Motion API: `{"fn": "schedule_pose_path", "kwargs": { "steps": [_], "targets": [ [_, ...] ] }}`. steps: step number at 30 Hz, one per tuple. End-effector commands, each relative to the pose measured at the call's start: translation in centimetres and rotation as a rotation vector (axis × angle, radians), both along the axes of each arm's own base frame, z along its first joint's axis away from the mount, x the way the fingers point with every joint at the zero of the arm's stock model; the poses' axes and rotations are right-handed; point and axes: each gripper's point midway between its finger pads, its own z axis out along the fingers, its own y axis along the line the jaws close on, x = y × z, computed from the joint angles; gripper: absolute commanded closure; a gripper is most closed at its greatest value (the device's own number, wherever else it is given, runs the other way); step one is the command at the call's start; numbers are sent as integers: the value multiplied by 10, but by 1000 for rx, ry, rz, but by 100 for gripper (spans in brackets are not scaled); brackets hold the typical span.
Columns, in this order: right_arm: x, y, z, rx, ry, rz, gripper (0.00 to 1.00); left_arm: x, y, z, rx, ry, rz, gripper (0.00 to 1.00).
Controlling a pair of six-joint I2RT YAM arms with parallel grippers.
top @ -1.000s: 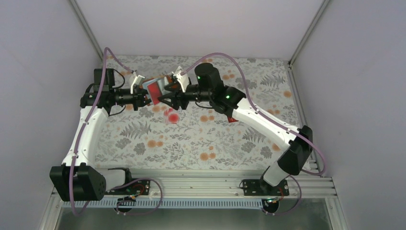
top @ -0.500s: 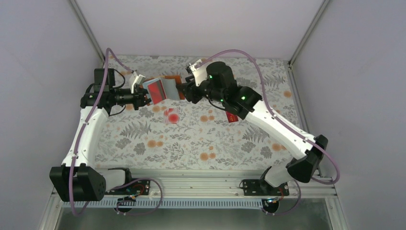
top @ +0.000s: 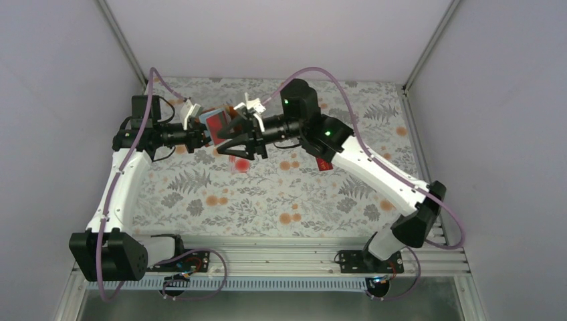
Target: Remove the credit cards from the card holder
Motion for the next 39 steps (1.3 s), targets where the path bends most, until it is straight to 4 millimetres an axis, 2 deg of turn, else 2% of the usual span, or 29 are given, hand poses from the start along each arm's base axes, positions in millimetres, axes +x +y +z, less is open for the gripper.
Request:
{"fn": "schedule_pose_path", "kwargs": {
  "steps": [1,3,5,8,12,16,23,34,39],
  "targets": [
    [19,21,-2,-18,50,-94,56,-1,-2,8,-16,-29,-14,98],
    [52,25,-21,-71,106,-253,60,-1,-2,8,-13,-29,-11,98],
    [76,24,-39,-118,170,-353,65,-1,-2,8,-12,-30,-9,97],
    [109,8,-60,-162,241,-508,70,-6,-4,12,-28,-39,-36,98],
    [129,-12,-80,-217,251,-591,70,-14,-8,18,-59,-50,-80,98],
    [127,-15,-89,-249,215,-522,68,-29,-14,26,-115,-65,-160,98],
    [89,-17,-65,-155,140,-247,66,-47,-21,38,-152,-112,-249,98],
    [86,-8,-60,-124,156,-188,71,-58,-30,44,-175,-138,-319,97],
    [76,-6,-56,-105,146,-132,67,-62,-32,44,-180,-145,-338,97]
  ]
}}
